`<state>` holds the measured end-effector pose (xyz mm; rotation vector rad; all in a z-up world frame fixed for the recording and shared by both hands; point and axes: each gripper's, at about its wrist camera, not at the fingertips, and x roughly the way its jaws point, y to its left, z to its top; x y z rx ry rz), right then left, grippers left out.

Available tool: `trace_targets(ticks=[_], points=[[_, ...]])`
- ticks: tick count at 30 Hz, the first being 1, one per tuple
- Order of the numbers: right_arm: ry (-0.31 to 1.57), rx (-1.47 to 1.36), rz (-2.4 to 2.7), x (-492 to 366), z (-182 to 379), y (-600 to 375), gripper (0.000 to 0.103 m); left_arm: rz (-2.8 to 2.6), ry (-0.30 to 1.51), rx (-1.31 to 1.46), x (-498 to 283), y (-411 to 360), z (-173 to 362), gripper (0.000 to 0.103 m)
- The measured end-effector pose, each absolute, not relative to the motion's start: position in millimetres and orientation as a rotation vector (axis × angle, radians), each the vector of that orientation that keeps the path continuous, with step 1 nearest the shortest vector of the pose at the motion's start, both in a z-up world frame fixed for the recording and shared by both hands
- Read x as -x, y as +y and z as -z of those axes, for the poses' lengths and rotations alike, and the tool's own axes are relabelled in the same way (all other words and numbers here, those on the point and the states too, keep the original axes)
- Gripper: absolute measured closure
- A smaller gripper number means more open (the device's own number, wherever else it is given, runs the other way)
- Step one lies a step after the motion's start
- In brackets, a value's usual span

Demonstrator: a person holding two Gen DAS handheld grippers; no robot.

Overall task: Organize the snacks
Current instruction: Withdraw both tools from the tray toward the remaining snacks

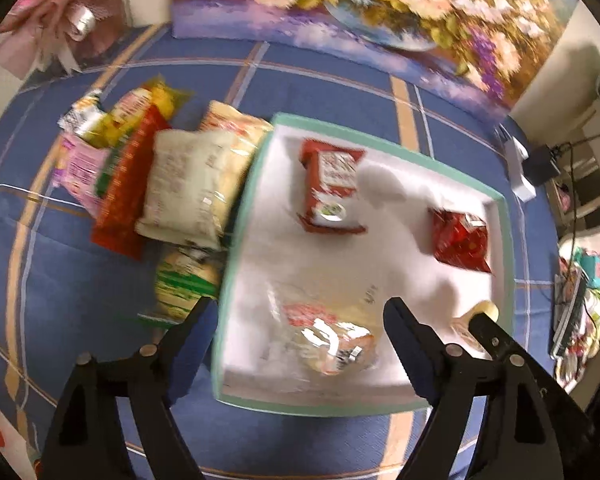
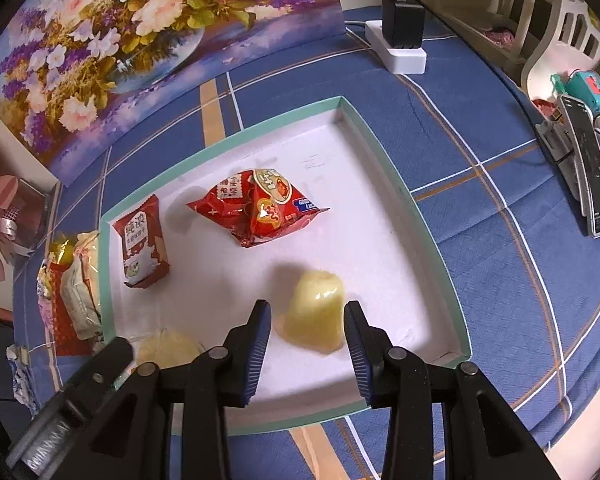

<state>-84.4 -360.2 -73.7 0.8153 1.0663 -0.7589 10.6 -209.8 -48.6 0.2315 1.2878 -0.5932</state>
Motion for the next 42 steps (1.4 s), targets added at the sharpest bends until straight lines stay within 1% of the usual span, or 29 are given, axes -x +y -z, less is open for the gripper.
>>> trace_targets(ticks=[2,4,5,6,7,9,11,12,13,14,16,23,29,36,42], points=[[1.069,-0.804,0.751,82.6,73.2,-358.9,0.052,0.57,1.27,-0.226,-14.8,-205.7,46.3,0.017],[1.068,-0.797,0.741,80.6,72.7,-357.4,0.048,0.544,1.253,-0.221,-19.2,-200.5,45.1,0.016],[1.066,-0.795,0.736,79.6,72.4,-356.5,0.042,0.532,1.248,-0.22,-21.0,-198.7,45.3,0.008],[1.064,-0.79,0.734,78.6,72.2,-355.6,0.039,0.519,1.242,-0.217,-23.1,-195.9,45.4,0.004],[1.064,-0.784,0.73,77.3,72.0,-354.6,0.034,0.509,1.235,-0.21,-25.1,-193.3,45.4,0.003],[1.061,-0.777,0.723,74.7,71.6,-352.9,0.028,0.493,1.226,-0.206,-28.8,-189.8,45.4,0.003],[1.057,-0.766,0.717,72.0,70.6,-350.4,0.02,0.48,1.218,-0.201,-32.7,-186.9,45.6,0.003],[1.054,-0.762,0.713,70.8,70.1,-349.5,0.019,0.475,1.214,-0.2,-33.7,-185.8,45.5,0.003],[1.05,-0.758,0.706,69.6,69.4,-348.3,0.016,0.469,1.208,-0.2,-35.4,-184.4,45.4,0.003],[1.04,-0.754,0.7,68.4,68.1,-347.1,0.009,0.465,1.203,-0.201,-36.7,-182.8,45.2,0.003],[1.027,-0.745,0.7,67.1,65.7,-345.5,0.0,0.459,1.196,-0.2,-40.0,-180.4,44.2,0.003],[1.01,-0.737,0.695,64.1,60.6,-343.4,0.0,0.425,1.148,-0.239,-47.3,-174.1,36.5,0.003],[1.025,-0.708,0.699,57.3,59.6,-338.9,0.0,0.384,1.158,-0.177,-59.8,-158.9,33.1,0.003],[0.994,-0.729,0.673,51.7,56.8,-335.0,0.0,0.373,1.158,-0.124,-76.3,-141.8,26.1,0.003],[0.965,-0.725,0.637,36.9,49.5,-323.3,0.0,0.316,1.151,-0.078,-102.4,-105.6,18.7,0.003]])
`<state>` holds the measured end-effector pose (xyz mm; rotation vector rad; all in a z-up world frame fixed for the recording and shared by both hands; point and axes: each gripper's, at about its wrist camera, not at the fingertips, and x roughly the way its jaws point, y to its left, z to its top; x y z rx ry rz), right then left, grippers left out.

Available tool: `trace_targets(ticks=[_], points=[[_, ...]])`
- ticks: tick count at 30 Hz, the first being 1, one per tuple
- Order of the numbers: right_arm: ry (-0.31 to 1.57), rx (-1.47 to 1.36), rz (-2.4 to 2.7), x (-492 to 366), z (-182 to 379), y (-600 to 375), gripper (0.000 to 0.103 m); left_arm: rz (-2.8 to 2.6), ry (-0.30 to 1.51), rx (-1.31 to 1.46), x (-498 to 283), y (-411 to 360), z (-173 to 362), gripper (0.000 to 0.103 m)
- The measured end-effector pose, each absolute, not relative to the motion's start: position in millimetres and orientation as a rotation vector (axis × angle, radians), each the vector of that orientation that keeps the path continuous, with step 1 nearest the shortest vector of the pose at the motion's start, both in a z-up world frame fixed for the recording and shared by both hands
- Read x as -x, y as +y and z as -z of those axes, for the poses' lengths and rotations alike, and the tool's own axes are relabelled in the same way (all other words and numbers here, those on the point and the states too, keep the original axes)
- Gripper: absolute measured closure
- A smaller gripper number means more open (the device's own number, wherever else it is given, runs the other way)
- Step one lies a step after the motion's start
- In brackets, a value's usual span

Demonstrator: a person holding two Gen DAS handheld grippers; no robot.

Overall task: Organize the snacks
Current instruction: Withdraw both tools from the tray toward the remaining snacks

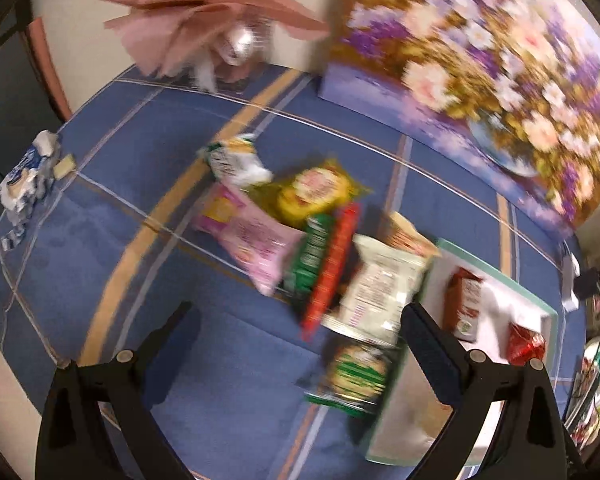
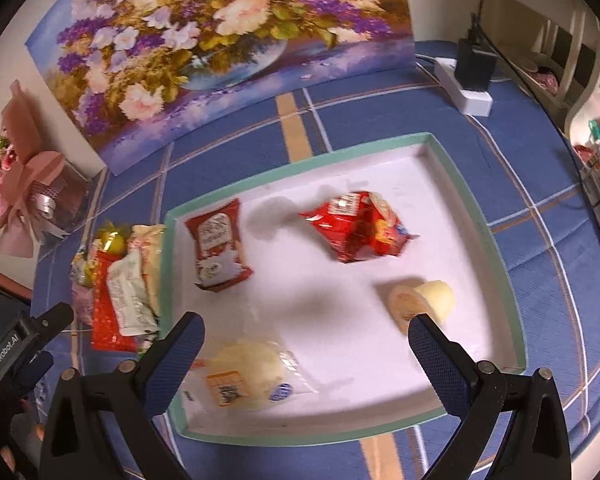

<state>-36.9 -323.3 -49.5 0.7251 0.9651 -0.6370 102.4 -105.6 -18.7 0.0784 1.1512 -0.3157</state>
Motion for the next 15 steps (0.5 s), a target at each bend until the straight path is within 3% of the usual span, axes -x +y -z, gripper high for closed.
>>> trace_targets(ticks=[8,15], points=[[0.968,-0.662,0.543,0.4,42.0,-281.3,0.002,0.2,1.18,-0.013,-133.5,-46.7,24.5,0.003],[1.006,-0.618,0.447,-33.0,47.6,-243.6,0.012,0.199,1.224,0.031,-141.7,-34.5,42.5,0.003]])
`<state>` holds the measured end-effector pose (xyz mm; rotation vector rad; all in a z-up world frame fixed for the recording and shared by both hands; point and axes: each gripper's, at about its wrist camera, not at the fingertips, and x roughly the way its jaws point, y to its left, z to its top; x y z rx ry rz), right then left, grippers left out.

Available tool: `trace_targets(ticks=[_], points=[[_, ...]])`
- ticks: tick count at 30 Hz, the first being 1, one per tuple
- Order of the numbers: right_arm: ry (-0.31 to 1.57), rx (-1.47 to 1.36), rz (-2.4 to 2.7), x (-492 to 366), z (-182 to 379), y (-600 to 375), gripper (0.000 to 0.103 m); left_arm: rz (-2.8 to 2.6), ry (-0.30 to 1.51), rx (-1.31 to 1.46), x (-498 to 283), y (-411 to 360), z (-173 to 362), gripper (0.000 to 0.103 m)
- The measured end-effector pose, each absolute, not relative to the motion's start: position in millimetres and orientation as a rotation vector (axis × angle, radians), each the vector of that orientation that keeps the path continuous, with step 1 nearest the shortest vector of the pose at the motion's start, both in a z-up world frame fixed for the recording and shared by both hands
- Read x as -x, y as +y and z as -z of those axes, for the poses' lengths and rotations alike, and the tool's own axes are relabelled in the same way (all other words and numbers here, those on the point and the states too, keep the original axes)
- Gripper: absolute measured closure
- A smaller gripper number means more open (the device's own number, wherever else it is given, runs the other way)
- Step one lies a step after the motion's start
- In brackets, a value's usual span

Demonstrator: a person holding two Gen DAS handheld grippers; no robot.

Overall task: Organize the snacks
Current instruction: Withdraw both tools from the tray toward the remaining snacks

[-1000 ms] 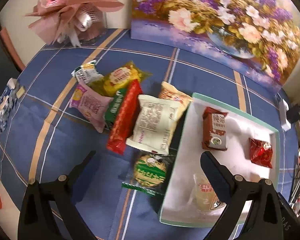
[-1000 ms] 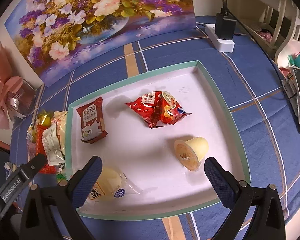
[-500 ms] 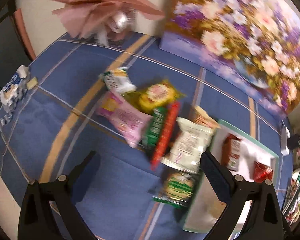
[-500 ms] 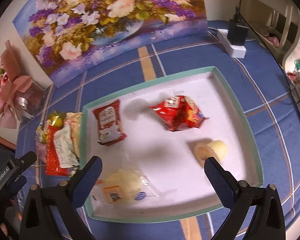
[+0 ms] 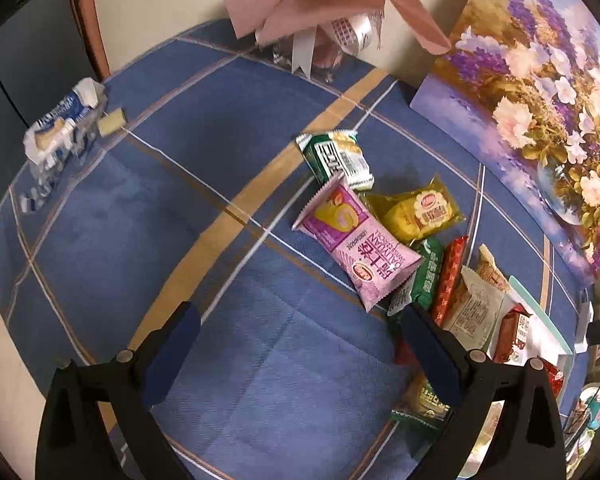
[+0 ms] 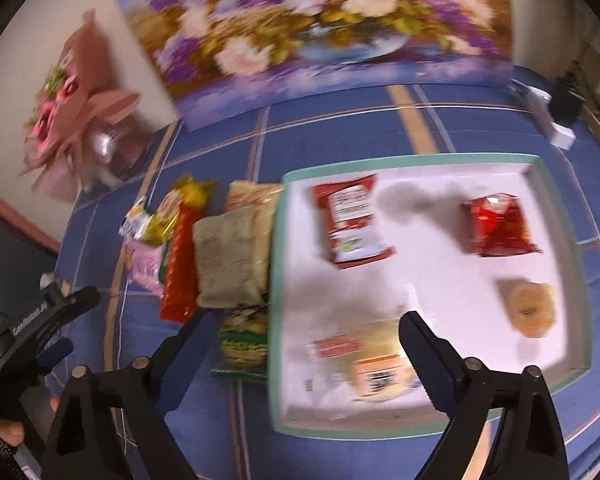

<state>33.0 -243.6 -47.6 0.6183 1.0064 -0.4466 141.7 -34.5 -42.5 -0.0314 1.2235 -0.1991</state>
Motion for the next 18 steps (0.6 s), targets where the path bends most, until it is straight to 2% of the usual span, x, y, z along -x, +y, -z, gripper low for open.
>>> trace_targets(ticks=[7,15,16,17,18], points=[[1.039,-0.58,0.423,-54.9,58.5,-228.9,0.017,0.293,1.278,0.061,-142.4,-54.2,56.9,0.002],[1.047,-0.588,0.415,-72.2,68.2,-233.9,0.025,0.399,1.225,0.038,-145.2,-88.8,49.9,0.003],[1.046,-0.587,0.415,-73.9,68.4,-233.5,0.025,0.413,1.216,0.028,-146.2,-94.0,49.0,0.007],[1.045,-0.585,0.412,-76.4,68.9,-233.4,0.026,0.423,1.21,0.019,-147.7,-97.4,48.4,0.018],[1.044,-0.584,0.409,-78.5,69.4,-233.4,0.026,0.43,1.206,0.006,-149.3,-101.9,47.6,0.022]])
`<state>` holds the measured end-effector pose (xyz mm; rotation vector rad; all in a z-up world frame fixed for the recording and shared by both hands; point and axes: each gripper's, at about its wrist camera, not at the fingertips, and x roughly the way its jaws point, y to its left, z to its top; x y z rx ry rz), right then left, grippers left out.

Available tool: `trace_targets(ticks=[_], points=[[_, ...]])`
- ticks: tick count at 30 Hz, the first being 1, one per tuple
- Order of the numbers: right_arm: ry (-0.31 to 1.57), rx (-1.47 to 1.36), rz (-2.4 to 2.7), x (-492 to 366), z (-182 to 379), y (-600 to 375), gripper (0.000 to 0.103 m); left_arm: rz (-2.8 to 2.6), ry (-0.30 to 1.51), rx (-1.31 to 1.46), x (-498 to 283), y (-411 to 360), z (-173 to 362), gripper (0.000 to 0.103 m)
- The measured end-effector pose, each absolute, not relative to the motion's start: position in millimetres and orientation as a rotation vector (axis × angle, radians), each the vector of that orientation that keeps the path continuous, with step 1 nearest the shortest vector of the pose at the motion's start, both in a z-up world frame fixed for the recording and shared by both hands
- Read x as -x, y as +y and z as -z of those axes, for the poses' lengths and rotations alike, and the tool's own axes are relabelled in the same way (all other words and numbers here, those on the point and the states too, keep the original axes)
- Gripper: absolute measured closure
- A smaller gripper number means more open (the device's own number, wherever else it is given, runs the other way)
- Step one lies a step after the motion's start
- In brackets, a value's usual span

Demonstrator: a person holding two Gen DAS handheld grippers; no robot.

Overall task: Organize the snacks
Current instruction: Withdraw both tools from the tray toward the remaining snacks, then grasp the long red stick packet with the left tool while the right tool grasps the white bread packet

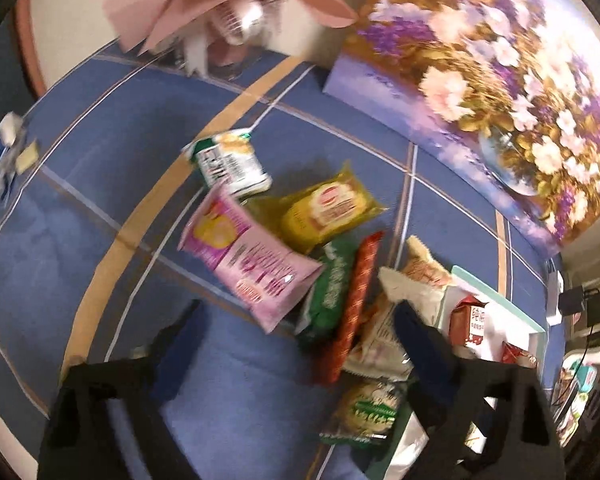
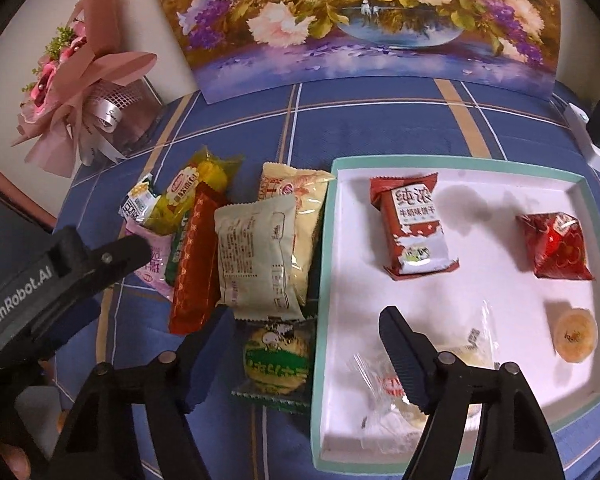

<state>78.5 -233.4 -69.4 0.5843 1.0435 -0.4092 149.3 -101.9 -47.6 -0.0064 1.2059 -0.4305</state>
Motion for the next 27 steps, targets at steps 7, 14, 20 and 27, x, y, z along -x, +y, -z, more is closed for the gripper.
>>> trace_targets(ticks=[7,14,20,27], points=[[1.036,-0.57,0.388,-99.7,73.4,-229.3,0.03,0.463,1.209,-0.008,-158.1,-113.0,48.5,0.029],[1.05,-0.547,0.381,-120.8,85.2,-221.7,0.033,0.454,1.238,0.008,-169.3,-117.3,58.0,0.029],[1.053,-0.49,0.392,-133.4,89.7,-215.4,0.038,0.449,1.258,0.011,-175.6,-119.1,65.9,0.03],[1.069,-0.499,0.416,-133.8,100.0,-216.9,0.047,0.429,1.284,0.016,-179.1,-112.4,73.2,0.037]])
